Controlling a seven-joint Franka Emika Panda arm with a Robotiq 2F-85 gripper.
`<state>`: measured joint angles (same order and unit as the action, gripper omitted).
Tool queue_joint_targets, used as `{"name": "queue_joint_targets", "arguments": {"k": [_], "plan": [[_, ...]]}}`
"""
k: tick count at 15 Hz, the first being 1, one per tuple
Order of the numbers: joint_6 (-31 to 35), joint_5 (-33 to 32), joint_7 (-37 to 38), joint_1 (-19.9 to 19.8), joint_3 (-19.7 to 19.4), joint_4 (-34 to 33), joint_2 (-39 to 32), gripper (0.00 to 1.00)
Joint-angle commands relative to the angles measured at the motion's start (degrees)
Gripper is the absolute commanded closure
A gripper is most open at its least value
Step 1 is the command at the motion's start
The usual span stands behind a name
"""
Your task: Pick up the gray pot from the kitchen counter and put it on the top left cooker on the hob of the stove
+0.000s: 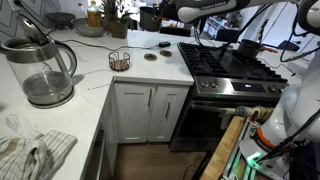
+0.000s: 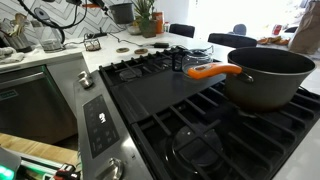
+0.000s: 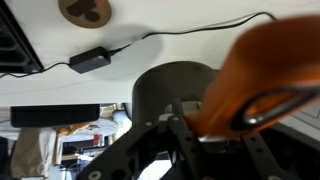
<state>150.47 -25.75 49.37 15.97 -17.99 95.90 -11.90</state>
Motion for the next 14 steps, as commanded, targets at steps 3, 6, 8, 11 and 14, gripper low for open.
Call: {"name": "queue_joint_targets", "arguments": {"k": [3, 6, 8, 11, 14], "plan": [[-2.8, -12.5, 16.4, 0.7, -5.2, 11.2, 10.2, 0.92], [-6.1, -18.1, 23.1, -6.6, 0.1, 14.5, 13.7, 0.92], [-7.0, -19.5, 25.8, -10.1, 2.1, 16.6, 15.2, 0.92], [-8.0, -20.8, 28.8, -15.3, 4.7, 19.3, 17.3, 0.92], [-7.4, -17.9, 26.8, -18.2, 6.7, 18.0, 14.7, 0.68]]}}
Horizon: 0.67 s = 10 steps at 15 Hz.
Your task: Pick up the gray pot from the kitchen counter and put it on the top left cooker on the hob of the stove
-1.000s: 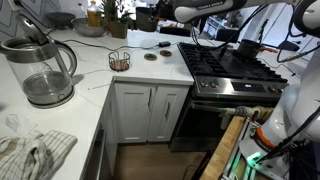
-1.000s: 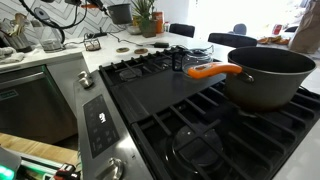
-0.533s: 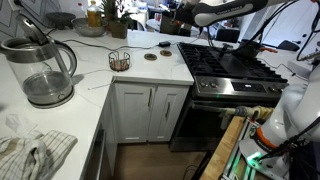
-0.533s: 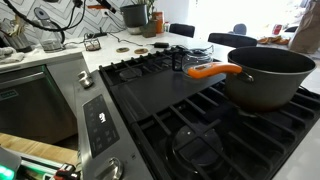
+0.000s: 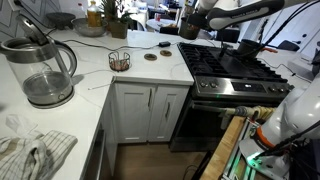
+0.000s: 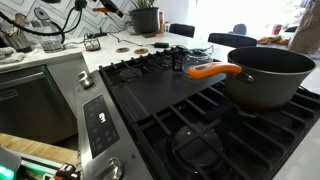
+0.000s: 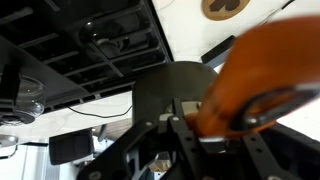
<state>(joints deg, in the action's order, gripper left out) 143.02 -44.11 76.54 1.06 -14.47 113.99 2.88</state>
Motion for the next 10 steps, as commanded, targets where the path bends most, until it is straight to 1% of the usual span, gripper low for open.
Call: {"name": "queue_joint_targets", "arguments": {"k": [1, 3, 6, 7, 8, 10], "plan": [[0.0, 0.5, -0.2, -4.1, 3.5, 0.5, 0.3, 0.68], [0.0, 0.5, 0.2, -4.8, 3.8, 1.1, 0.6, 0.68], [0.0, 0.5, 0.4, -4.8, 4.1, 1.2, 0.7, 0.68], [0.0, 0.5, 0.5, -4.8, 4.2, 1.2, 0.7, 0.92], [-2.0, -1.2, 2.6, -5.3, 4.4, 0.5, 0.1, 0.92], [-4.1, -1.6, 4.1, -6.4, 4.7, 0.2, -0.4, 0.92]]}}
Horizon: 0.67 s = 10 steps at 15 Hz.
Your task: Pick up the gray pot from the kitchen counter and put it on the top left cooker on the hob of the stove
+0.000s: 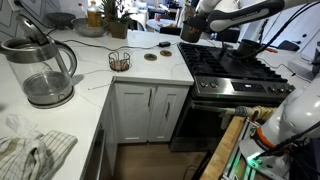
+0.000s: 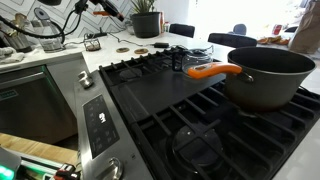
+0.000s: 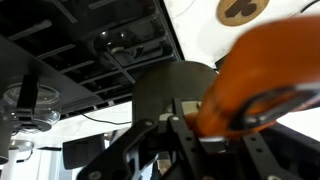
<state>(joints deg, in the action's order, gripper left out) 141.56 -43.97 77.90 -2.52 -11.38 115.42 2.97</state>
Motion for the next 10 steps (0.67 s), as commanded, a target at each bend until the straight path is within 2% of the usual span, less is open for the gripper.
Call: {"name": "queue_joint_targets", "arguments": {"k": [1, 10], "plan": [[-3.3, -2.0, 3.7, -3.5, 1.4, -1.4, -0.9, 0.92], [-4.1, -3.0, 10.3, -7.6, 0.0, -2.4, -3.8, 0.92]]}}
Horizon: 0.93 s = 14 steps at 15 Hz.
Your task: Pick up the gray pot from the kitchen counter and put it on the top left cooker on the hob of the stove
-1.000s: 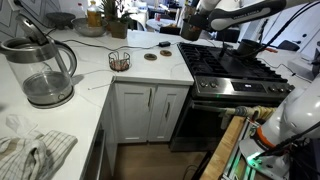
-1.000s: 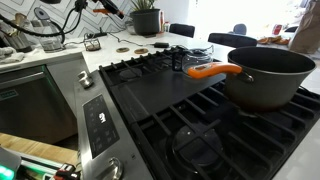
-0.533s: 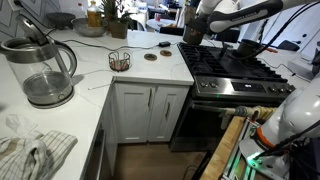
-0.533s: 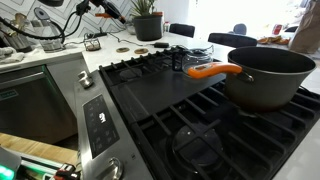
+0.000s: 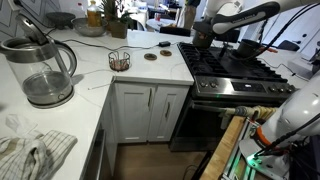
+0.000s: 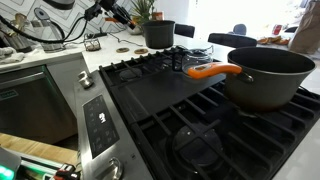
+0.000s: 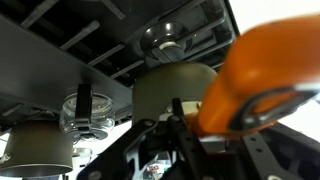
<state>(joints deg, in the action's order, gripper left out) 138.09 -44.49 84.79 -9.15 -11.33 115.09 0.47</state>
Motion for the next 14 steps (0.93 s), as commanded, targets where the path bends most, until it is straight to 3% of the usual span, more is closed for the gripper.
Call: {"name": "queue_joint_targets", "arguments": {"k": [1, 14], "plan": [[-0.5, -2.9, 4.3, -1.2, -0.2, -2.3, -1.9, 0.92], [-0.5, -5.9, 11.1, -0.9, -1.5, -5.3, -7.6, 0.92]]}}
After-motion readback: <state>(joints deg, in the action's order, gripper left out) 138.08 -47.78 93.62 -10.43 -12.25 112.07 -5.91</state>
